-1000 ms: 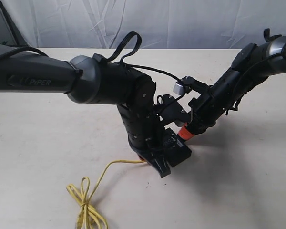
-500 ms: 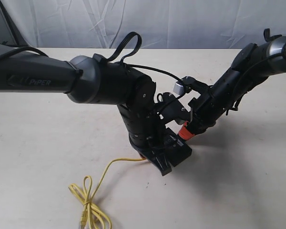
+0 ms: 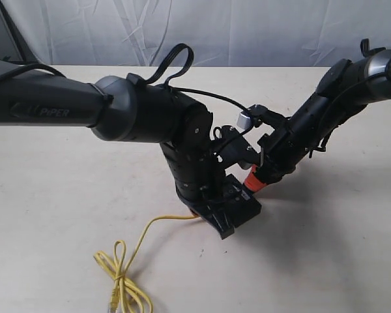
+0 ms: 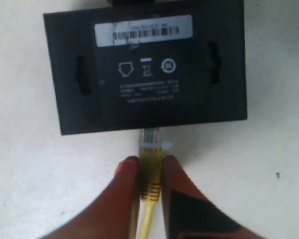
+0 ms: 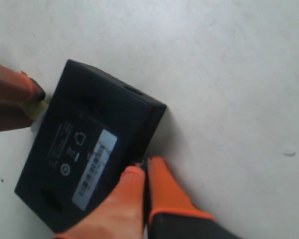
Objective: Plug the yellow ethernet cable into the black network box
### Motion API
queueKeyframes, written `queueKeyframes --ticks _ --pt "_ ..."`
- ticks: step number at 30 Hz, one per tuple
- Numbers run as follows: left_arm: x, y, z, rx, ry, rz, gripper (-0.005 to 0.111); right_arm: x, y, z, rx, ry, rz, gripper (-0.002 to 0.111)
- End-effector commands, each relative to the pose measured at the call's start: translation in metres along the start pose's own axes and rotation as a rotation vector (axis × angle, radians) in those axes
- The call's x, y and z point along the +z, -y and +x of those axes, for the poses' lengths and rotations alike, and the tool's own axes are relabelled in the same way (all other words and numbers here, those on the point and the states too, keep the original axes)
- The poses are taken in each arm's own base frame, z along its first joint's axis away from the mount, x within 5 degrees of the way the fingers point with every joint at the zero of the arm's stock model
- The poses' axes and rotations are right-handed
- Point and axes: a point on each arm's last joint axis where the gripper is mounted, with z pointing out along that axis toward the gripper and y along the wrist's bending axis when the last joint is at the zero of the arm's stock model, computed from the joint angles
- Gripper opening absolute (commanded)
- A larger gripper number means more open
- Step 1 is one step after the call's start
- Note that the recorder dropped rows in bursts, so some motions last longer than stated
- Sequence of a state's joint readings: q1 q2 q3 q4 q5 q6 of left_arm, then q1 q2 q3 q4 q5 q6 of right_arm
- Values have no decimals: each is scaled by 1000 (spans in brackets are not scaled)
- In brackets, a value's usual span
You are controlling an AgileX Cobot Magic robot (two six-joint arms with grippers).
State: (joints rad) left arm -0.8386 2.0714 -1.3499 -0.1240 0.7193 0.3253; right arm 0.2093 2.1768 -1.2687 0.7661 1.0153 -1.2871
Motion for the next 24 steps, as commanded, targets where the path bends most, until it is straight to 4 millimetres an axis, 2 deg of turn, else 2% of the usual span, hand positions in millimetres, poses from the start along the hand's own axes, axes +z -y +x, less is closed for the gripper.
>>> queueKeyframes --ticks 1,24 --pt "-2 -3 -4 -3 42 -23 0 5 -1 7 -7 -51 -31 -1" --pt "-7 -6 -20 -3 176 -48 0 5 -7 8 0 -62 -99 -1"
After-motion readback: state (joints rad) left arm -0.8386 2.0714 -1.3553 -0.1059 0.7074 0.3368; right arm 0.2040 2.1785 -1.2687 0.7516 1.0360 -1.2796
